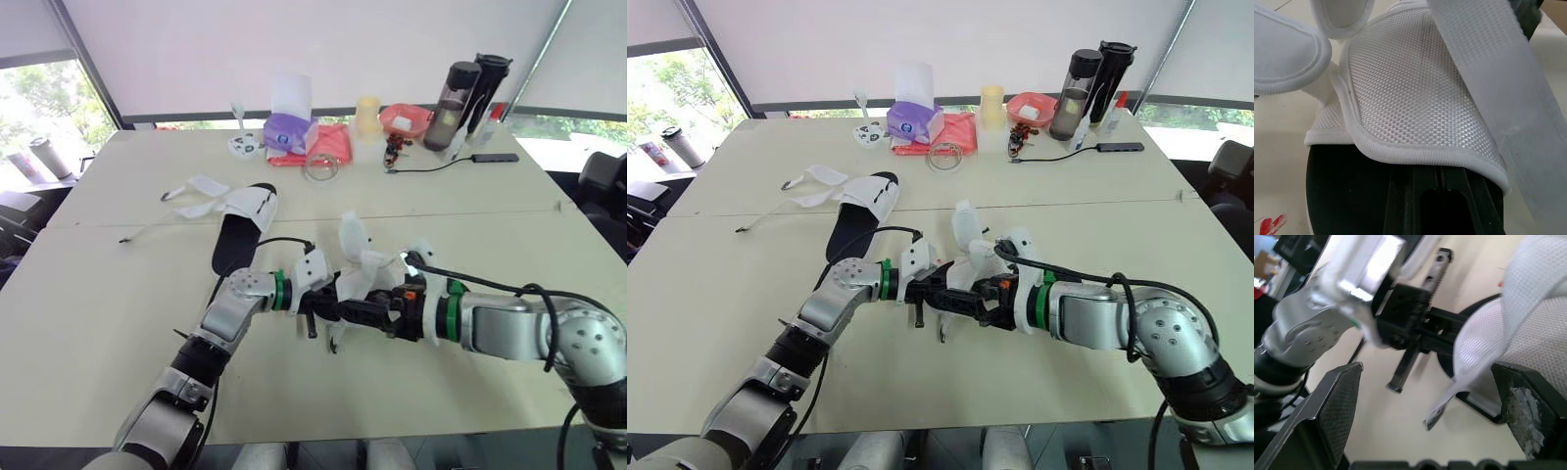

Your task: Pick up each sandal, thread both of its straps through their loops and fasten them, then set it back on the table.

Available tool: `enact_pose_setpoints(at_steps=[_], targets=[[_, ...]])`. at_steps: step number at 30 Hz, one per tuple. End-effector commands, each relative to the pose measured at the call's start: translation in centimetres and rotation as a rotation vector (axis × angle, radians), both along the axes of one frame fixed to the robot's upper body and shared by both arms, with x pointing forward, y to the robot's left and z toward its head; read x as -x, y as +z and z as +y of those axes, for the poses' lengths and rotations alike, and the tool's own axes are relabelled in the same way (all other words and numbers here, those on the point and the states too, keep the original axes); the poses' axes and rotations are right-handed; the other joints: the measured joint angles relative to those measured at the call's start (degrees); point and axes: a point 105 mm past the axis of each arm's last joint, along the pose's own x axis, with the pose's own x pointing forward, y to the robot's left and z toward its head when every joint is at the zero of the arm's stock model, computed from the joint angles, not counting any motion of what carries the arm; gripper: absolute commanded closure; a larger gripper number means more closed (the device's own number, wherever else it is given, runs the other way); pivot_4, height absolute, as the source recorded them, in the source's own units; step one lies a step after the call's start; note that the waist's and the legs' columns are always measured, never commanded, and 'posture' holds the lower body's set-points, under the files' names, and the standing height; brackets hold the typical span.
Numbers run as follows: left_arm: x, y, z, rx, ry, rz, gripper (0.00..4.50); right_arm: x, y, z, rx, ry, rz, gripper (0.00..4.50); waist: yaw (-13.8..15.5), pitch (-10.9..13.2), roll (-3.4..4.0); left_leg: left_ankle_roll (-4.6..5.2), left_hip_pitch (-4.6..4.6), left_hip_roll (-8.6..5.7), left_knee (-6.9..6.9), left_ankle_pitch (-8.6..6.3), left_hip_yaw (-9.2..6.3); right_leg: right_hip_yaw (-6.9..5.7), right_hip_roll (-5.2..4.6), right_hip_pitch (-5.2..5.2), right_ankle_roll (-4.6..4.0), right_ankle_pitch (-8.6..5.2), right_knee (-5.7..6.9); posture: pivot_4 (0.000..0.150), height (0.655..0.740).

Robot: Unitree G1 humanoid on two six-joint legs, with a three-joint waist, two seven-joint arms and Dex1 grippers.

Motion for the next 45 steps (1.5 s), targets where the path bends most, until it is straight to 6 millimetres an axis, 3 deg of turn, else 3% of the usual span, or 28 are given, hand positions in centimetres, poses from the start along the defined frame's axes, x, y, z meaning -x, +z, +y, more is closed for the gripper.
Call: enact_pose_setpoints(at_steps=[1,2,5,12,21,24,30,37,43,45], targets=[[0.1,0.0,-0.2,0.002,0.000,-0.001,4.50,-0.2,-0.2,0.3,0.014,-0.013,0.011,0.03,0.00,0.00,0.00,0.00,0.00,0.00,0.00,0.00,0.00,0.00,0.00,0.00,0.00,0.00,0.00,0.150,0.7400],[0.1,0.0,-0.2,0.003,0.002,0.000,4.50,-0.3,-0.3,0.4,0.019,-0.016,0.012,0.03,-0.02,0.00,0.00,0.00,0.00,0.00,0.00,0.00,-0.01,-0.01,0.00,0.01,0.00,0.00,0.00,0.150,0.7400],[0.1,-0.1,-0.2,0.003,0.006,0.000,4.50,-0.2,-0.2,0.6,0.021,-0.004,0.005,0.86,-0.01,0.00,0.00,0.01,0.00,0.00,0.00,0.00,-0.01,-0.01,0.01,0.01,0.01,0.01,0.00,0.150,0.7400],[0.2,-0.3,-0.1,0.003,0.015,0.004,4.50,1.2,0.3,0.4,-0.016,0.064,-0.016,4.46,-0.05,0.00,0.00,0.01,0.00,0.00,0.00,0.00,-0.01,-0.01,0.02,0.01,0.02,0.01,0.00,0.150,0.7400],[0.1,-0.2,-0.2,0.001,0.011,0.001,4.50,1.2,0.3,-1.5,-0.053,0.108,-0.100,4.46,0.00,0.00,0.00,0.02,0.00,-0.01,0.00,0.00,0.00,-0.02,0.03,0.02,0.06,0.03,0.00,0.150,0.7400],[0.0,-0.2,-0.2,-0.001,0.010,-0.001,4.50,1.1,-0.3,-2.0,-0.022,0.139,-0.153,3.63,-0.02,0.00,0.00,0.01,0.01,-0.01,0.01,0.00,0.01,-0.03,0.04,0.03,0.10,0.05,0.00,0.150,0.7400],[0.1,-0.3,0.1,-0.003,0.020,0.003,4.50,2.4,-1.4,-1.8,-0.007,0.223,-0.155,0.63,0.01,-0.01,-0.01,0.01,0.03,-0.01,0.01,0.00,-0.01,-0.04,0.04,0.06,0.14,0.08,0.00,0.150,0.7400],[0.3,-0.5,0.2,-0.004,0.024,0.012,4.50,3.9,-2.1,-1.5,-0.034,0.244,-0.123,0.63,-0.03,-0.01,-0.01,0.01,0.04,0.00,0.01,0.00,-0.01,-0.03,0.02,0.05,0.14,0.07,0.00,0.150,0.7400],[0.2,-0.4,0.0,-0.002,0.022,0.014,4.50,3.3,-2.7,-1.4,-0.050,0.198,-0.104,0.63,-0.03,-0.01,-0.01,0.01,0.04,0.01,0.01,0.00,-0.01,-0.03,0.02,0.05,0.13,0.07,0.00,0.150,0.7400],[0.2,-0.4,0.0,-0.002,0.021,0.014,4.50,2.8,-2.8,-1.5,-0.053,0.175,-0.102,1.18,-0.03,-0.01,-0.01,0.01,0.04,0.01,0.01,0.00,-0.01,-0.03,0.02,0.05,0.13,0.07,0.00,0.150,0.7400]])
